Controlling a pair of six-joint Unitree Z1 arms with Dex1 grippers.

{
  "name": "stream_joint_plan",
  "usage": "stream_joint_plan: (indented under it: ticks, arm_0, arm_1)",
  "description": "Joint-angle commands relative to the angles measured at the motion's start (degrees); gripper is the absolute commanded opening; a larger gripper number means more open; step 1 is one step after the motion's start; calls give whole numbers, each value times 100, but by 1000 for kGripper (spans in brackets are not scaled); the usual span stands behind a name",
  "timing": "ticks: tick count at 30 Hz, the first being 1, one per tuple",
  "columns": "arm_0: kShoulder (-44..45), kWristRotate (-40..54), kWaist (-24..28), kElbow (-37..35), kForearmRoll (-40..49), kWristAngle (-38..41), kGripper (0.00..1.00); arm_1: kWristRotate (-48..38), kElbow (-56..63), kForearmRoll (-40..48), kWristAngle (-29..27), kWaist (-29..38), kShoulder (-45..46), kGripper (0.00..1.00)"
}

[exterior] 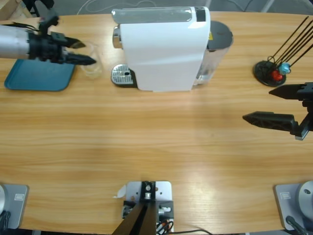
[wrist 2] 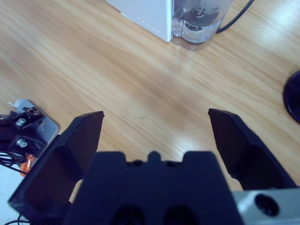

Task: Pour coffee

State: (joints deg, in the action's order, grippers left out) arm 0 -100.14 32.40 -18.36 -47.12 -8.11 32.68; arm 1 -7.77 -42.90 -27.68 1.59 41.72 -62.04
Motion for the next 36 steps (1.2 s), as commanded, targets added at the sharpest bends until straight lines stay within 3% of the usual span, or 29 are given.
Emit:
stream_joint_plan:
  ticks: [1, 10, 24, 36]
  arm_0:
    - [1295, -361, 208, 660, 38, -1349, 0]
    - [1832, -2013, 431, 1272, -50, -3072, 0]
    - [585, -2280, 816, 1504, -1576, -3080, 0]
    - [125, -2271, 1129, 1852, -2674, -3068, 0]
  arm_1:
    - [-58, 229, 46, -10, -23, 226, 1000]
    - [-93, 291, 111, 30, -6, 272, 1000]
    - [-164, 335, 202, 16, 3, 184, 1000]
    - [-172, 360, 246, 34, 3, 43, 1000]
